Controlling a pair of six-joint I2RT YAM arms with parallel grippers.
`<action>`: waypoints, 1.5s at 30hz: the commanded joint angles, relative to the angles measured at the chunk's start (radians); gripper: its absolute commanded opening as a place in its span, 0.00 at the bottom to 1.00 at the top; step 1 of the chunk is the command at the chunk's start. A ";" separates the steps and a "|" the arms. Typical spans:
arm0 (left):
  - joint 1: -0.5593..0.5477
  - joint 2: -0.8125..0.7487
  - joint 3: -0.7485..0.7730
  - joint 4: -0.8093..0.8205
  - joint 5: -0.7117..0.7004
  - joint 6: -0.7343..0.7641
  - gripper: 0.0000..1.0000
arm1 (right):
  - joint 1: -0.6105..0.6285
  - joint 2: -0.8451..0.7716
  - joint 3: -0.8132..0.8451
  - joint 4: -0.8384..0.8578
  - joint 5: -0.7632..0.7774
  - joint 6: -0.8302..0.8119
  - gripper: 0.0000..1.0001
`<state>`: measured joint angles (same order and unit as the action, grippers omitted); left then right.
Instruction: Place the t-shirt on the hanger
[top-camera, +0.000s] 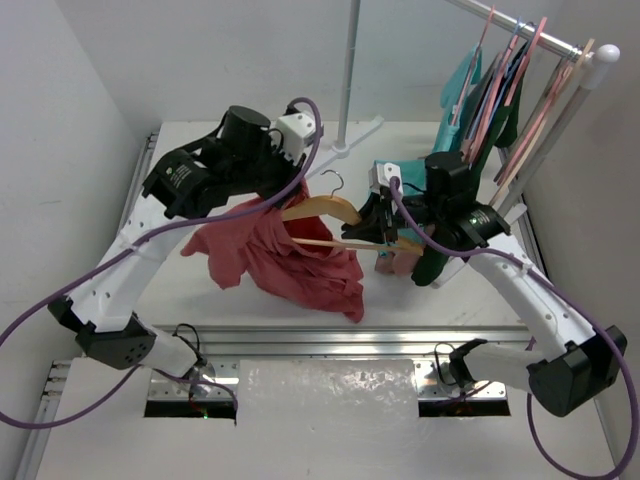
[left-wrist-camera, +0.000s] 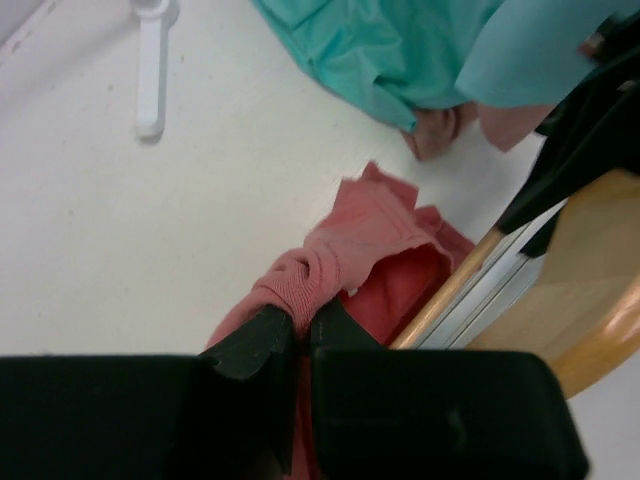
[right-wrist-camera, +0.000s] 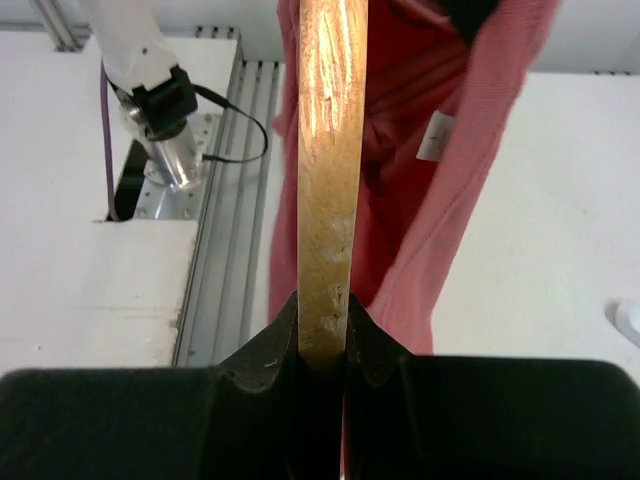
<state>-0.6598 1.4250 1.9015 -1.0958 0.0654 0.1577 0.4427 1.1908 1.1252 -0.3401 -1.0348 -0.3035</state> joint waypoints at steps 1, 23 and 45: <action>-0.017 0.038 0.148 0.070 0.039 -0.012 0.00 | 0.014 -0.026 -0.013 0.281 -0.153 0.115 0.00; -0.081 -0.234 -0.029 0.549 -0.542 -0.043 1.00 | -0.217 0.039 -0.444 1.758 -0.093 1.243 0.00; -0.081 -0.193 -0.131 0.197 0.358 0.333 0.99 | -0.246 -0.237 -0.380 0.966 -0.217 0.795 0.00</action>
<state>-0.7403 1.2526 1.7206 -0.8272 0.2535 0.4664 0.1993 0.9726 0.6758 0.6559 -1.2442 0.5697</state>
